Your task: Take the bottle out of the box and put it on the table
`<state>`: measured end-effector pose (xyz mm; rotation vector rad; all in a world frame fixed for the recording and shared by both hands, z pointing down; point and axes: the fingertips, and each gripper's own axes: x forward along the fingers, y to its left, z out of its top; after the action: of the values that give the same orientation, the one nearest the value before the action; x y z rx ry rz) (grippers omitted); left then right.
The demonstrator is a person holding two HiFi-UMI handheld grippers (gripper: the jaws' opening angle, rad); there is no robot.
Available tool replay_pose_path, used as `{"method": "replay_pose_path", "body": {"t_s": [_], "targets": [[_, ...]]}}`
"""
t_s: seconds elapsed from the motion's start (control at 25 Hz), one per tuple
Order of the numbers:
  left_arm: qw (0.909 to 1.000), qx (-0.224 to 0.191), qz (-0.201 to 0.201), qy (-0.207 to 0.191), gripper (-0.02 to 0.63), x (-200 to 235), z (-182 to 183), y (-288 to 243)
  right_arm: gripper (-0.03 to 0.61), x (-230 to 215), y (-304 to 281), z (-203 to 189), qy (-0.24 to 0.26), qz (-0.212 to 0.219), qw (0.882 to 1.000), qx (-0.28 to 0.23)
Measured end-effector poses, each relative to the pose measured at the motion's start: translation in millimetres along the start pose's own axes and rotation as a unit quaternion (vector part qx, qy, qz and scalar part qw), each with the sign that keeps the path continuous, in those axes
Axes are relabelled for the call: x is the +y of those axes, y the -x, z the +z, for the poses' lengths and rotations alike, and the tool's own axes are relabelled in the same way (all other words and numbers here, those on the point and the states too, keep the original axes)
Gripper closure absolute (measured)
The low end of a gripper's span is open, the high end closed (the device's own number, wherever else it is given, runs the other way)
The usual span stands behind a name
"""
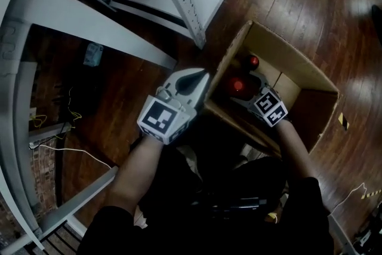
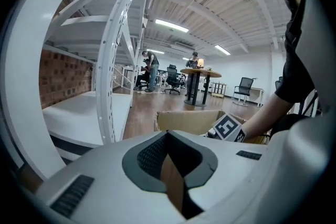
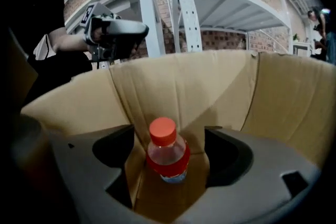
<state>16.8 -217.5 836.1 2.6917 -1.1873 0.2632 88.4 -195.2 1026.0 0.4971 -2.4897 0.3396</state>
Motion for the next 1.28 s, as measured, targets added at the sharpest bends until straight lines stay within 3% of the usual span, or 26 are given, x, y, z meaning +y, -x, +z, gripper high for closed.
{"method": "replay_pose_path", "body": {"t_s": [0.28,0.48,0.56,0.68,0.96,1.12,1.28], "targets": [[0.9983,0.03,0.012,-0.049,0.611,6,-12,16,0.149,0,-41,-33,0.002,0.016,0.999,0.044],[0.9995,0.014,0.013,-0.023,0.611,9,-6,18,0.156,5,-62,-54,0.016,0.02,0.996,0.088],[0.9994,0.019,0.007,-0.03,0.611,6,-8,17,0.229,3,-64,-60,0.024,0.009,0.994,0.103],[0.9993,0.021,0.002,-0.032,0.611,5,-9,15,0.235,2,-62,-59,0.011,0.009,0.994,0.106],[0.9996,0.016,-0.004,-0.025,0.611,5,-6,8,0.242,4,-39,-34,-0.013,-0.002,0.997,0.076],[0.9998,0.007,-0.013,-0.014,0.611,3,3,4,0.241,-14,-9,-5,-0.041,-0.052,0.997,0.039],[0.9996,-0.02,0.003,0.022,0.611,12,30,18,0.242,-14,56,53,-0.101,-0.119,0.988,-0.003]]}}
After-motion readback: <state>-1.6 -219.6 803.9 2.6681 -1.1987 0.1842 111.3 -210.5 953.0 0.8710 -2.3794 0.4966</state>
